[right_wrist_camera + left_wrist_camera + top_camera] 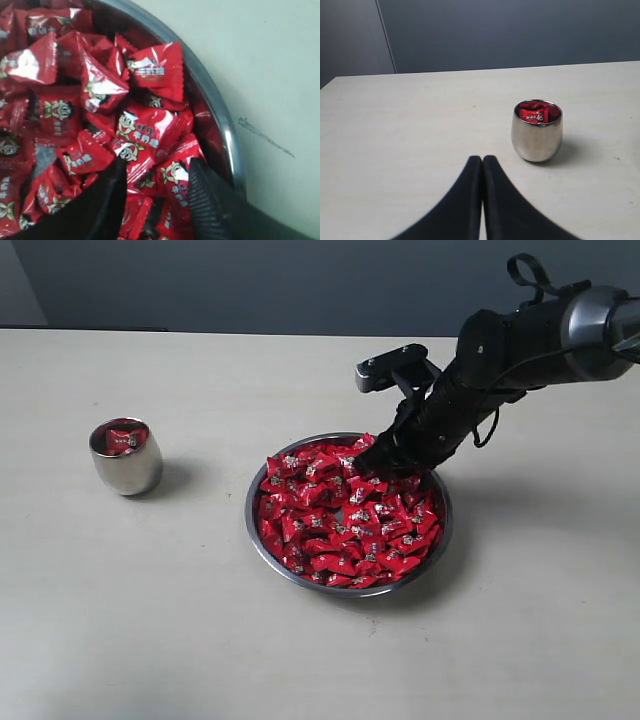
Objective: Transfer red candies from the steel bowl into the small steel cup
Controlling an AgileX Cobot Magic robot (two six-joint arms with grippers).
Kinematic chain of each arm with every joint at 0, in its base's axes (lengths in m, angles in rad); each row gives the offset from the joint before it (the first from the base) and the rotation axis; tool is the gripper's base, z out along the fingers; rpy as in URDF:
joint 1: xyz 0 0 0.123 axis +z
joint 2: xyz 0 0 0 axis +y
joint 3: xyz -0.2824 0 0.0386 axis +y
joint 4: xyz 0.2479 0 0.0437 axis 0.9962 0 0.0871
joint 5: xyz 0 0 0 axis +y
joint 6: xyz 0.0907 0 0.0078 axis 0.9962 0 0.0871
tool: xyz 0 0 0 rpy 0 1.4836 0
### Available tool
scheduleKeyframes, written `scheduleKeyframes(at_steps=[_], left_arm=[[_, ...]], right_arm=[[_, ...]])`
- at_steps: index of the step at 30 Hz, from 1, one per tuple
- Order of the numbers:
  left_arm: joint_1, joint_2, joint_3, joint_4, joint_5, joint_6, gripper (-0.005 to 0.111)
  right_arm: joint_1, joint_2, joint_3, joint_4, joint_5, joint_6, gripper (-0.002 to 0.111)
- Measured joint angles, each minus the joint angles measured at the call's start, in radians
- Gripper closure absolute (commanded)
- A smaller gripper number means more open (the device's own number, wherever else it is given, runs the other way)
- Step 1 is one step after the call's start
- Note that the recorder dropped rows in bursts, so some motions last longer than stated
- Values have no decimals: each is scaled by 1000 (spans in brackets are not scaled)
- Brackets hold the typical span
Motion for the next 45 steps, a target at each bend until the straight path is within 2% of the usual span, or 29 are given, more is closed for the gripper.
scheduleKeyframes(at_steps=[12, 38, 40, 41, 43, 45], left_arm=[[0, 0, 0, 0, 0, 0, 106], [0, 0, 0, 0, 0, 0, 106], [0, 0, 0, 0, 0, 0, 106], [0, 0, 0, 0, 0, 0, 106], [0, 0, 0, 0, 0, 0, 106], [0, 0, 0, 0, 0, 0, 106]], right_arm=[[0, 8, 0, -88, 1, 0, 69], [0, 80, -15, -38, -15, 3, 69], [0, 80, -15, -36, -15, 3, 74], [0, 80, -15, -36, -15, 3, 88], [0, 84, -15, -36, -11, 3, 108], [0, 92, -15, -40, -11, 3, 108]])
